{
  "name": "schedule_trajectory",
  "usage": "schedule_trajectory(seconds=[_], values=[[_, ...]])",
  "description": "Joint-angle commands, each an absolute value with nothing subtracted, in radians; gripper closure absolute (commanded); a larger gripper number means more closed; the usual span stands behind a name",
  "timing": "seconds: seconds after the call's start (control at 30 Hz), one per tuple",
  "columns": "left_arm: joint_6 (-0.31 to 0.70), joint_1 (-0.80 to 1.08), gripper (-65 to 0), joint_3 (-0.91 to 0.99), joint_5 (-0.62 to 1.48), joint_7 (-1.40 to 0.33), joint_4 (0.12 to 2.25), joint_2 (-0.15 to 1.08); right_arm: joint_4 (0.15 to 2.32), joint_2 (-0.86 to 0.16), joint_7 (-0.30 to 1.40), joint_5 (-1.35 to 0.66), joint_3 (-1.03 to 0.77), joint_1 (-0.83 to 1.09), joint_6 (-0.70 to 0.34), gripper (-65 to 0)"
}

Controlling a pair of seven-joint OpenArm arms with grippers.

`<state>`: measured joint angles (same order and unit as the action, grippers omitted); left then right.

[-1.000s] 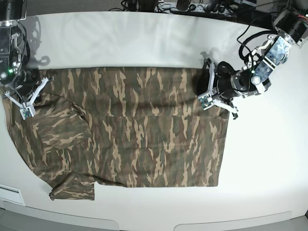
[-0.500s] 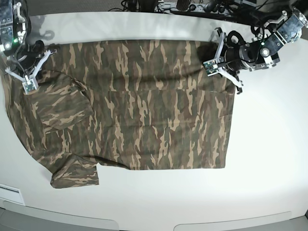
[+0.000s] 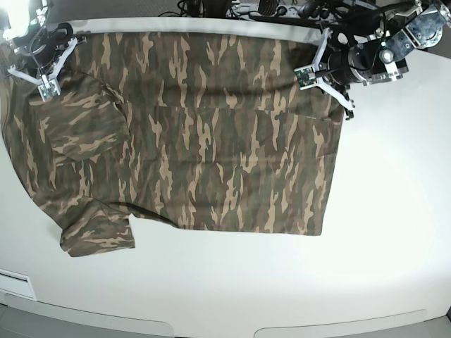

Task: Fold the T-shirt properly
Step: 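Pull the shirt away from the hem with both grippers and release, then move the left gripper to the hem corner beside it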

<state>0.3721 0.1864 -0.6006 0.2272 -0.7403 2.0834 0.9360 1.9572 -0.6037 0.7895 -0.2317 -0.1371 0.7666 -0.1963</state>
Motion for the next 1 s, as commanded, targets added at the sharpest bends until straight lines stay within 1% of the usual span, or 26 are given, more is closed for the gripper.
schedule_trajectory(seconds=[0.0,0.1,0.33,0.5,0.63,0.8,0.9,0.97], values=[[0.374,0.208,0.0,-0.606,0.214,-0.794,2.088,0.953,1.938,-0.599,0.965,-0.274,-0.115,0.821,-0.241,0.0],[0.345,0.234,0.0,-0.606,0.187,-0.801,2.104,0.953,1.952,-0.599,0.965,-0.271,-0.114,0.842,-0.242,0.0],[0.344,0.298,0.0,-0.606,0.184,-0.855,2.147,0.953,1.953,-0.599,0.962,-0.233,-0.115,0.836,-0.242,0.0],[0.34,0.313,0.0,-0.606,0.117,-0.854,2.15,0.953,1.954,-0.599,0.962,-0.227,-0.115,0.836,-0.222,0.0],[0.286,0.313,0.0,-0.606,0.033,-0.854,2.154,0.953,1.972,-0.599,0.962,-0.222,-0.121,0.83,-0.151,0.0],[0.187,0.313,0.0,-0.606,-0.076,-0.854,2.19,0.953,2.03,-0.599,0.962,-0.102,-0.126,0.831,-0.073,0.0],[0.135,0.313,0.0,-0.606,-0.101,-0.854,2.219,0.953,2.061,-0.599,0.96,-0.052,-0.126,0.831,-0.046,0.0],[0.133,0.313,0.0,-0.606,-0.101,-0.855,2.244,0.953,2.079,-0.599,0.936,-0.019,-0.126,0.83,-0.037,0.0]])
